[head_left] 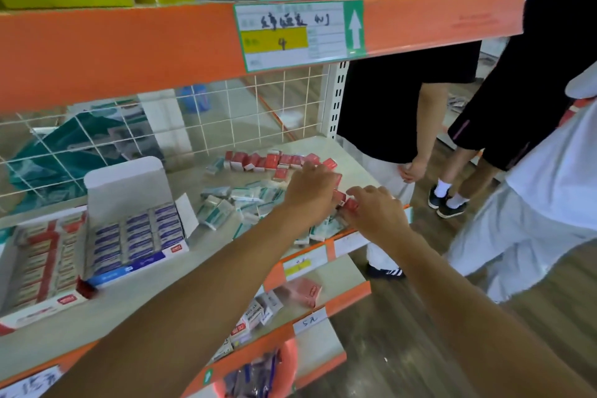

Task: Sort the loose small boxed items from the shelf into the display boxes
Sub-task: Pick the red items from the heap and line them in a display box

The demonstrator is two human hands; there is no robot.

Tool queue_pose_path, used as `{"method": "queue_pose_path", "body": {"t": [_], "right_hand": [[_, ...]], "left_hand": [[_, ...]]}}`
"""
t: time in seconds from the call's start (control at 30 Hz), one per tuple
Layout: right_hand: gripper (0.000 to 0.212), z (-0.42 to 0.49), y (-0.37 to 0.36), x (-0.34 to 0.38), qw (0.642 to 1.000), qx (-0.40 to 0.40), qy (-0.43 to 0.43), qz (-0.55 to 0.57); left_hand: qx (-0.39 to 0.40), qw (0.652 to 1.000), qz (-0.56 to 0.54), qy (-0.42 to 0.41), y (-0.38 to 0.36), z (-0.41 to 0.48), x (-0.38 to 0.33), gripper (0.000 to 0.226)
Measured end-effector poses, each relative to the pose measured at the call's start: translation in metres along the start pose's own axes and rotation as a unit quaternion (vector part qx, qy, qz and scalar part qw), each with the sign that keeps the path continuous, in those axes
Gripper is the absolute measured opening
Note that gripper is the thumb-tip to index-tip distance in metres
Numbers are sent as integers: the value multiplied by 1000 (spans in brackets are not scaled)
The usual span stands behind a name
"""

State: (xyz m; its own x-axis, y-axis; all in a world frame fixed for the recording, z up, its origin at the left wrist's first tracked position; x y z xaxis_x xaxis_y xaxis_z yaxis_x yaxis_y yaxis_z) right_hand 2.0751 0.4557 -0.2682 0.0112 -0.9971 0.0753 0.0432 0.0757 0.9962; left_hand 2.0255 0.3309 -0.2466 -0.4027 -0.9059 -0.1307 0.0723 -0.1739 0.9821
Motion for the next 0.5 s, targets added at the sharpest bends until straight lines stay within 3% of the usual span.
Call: {"method": "queue_pose_path", "body": {"t": [0.23, 0.5], "right_hand": [[54, 4, 1, -17, 996, -1, 3, 94], [44, 1, 9, -17, 977, -96, 44, 184]], "left_hand": [[21, 999, 9, -26, -12, 12, -4, 27], [-24, 997, -63, -34, 6, 9, 4, 24]]}}
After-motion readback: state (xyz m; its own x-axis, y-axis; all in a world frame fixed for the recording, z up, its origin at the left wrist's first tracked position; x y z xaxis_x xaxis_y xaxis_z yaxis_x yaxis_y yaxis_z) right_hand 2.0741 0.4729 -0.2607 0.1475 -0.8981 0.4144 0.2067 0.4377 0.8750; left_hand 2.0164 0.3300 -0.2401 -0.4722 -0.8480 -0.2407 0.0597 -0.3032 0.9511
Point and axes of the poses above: each hand's wrist, its own z-axis towards the middle knuckle, its own y-axis out of the back of the hand, x = y × z, the point moved 2 cm from there along z, towards the middle knuckle, and after that the axes turned 9 degrees about y, right-handed, at the moved point
